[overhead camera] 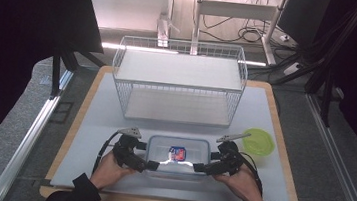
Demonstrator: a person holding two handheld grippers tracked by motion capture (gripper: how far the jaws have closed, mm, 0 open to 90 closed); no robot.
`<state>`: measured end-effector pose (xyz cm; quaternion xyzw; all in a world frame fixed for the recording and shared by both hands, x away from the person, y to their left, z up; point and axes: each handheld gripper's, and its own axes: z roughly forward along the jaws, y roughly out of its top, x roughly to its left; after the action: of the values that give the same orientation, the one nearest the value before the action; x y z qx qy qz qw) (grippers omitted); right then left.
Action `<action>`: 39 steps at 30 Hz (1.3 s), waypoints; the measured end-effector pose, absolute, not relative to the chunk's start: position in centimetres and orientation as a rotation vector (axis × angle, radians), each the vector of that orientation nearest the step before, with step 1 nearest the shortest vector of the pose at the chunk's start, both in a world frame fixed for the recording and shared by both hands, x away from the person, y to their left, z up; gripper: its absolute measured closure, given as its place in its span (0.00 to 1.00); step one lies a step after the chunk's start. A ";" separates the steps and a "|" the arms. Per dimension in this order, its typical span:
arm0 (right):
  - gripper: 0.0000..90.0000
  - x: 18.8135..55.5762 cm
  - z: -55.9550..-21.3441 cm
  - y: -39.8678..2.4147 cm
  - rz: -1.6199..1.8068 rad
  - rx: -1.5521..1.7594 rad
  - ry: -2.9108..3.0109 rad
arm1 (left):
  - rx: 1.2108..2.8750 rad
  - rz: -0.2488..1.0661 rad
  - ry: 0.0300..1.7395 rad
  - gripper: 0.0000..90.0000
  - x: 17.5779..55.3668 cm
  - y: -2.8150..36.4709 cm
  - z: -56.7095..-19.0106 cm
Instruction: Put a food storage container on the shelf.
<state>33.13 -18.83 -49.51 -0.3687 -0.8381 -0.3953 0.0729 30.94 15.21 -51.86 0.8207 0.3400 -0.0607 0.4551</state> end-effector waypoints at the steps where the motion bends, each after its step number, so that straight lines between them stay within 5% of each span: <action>1: 0.10 33.1 -49.4 -18.9 -1.184 -1.113 -2.515 | 2.029 -0.147 0.845 0.00 30.8 15.1 -51.8; 8: 0.20 32.2 -48.8 -19.4 -1.178 -1.110 -2.528 | 2.053 -0.116 0.858 0.09 29.4 15.4 -50.9; 11: 0.36 31.5 -48.3 -20.2 -1.232 -1.105 -2.523 | 2.026 -0.091 0.847 0.24 28.5 16.0 -50.7; 19: 0.54 30.2 -47.8 -21.4 -1.314 -1.129 -2.458 | 1.925 -0.120 0.865 0.46 26.8 17.4 -51.0; 29: 0.58 29.8 -47.4 -21.4 -1.347 -1.167 -2.462 | 1.881 -0.128 0.877 0.58 26.9 18.0 -50.5; 39: 0.59 29.2 -47.1 -21.0 -1.445 -1.150 -2.500 | 1.891 -0.076 0.895 0.59 26.9 18.0 -50.2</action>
<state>29.24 -21.00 -47.12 -0.3698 -0.8043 -0.4648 0.0168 26.86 17.98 -50.23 0.7820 0.3703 -0.0312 0.5003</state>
